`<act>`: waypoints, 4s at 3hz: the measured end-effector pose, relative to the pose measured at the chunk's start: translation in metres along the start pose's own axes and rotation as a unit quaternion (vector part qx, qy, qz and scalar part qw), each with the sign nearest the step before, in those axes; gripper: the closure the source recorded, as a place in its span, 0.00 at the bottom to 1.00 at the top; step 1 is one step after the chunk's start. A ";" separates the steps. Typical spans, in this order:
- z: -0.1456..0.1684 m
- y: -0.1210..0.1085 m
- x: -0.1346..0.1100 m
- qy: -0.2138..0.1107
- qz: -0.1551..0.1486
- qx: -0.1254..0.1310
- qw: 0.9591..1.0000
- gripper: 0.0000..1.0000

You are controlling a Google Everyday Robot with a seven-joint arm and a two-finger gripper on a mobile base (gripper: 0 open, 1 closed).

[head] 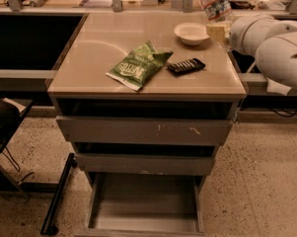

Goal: Pick water bottle from bottom drawer and place on counter

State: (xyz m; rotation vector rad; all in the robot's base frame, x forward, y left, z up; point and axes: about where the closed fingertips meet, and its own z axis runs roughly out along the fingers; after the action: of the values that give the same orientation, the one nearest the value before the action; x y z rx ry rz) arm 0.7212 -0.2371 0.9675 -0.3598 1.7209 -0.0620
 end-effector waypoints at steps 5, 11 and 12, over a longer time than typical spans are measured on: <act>0.039 0.070 0.055 0.061 0.195 -0.060 0.977 1.00; 0.111 0.056 0.071 0.027 0.314 0.022 0.949 0.81; 0.111 0.056 0.071 0.026 0.314 0.022 0.949 0.58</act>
Offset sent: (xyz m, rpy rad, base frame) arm -0.0321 0.0050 -0.1140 0.3706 0.3512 -0.0315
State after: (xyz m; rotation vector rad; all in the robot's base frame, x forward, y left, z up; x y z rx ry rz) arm 0.8074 -0.1856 0.8655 0.2363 1.8127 0.3560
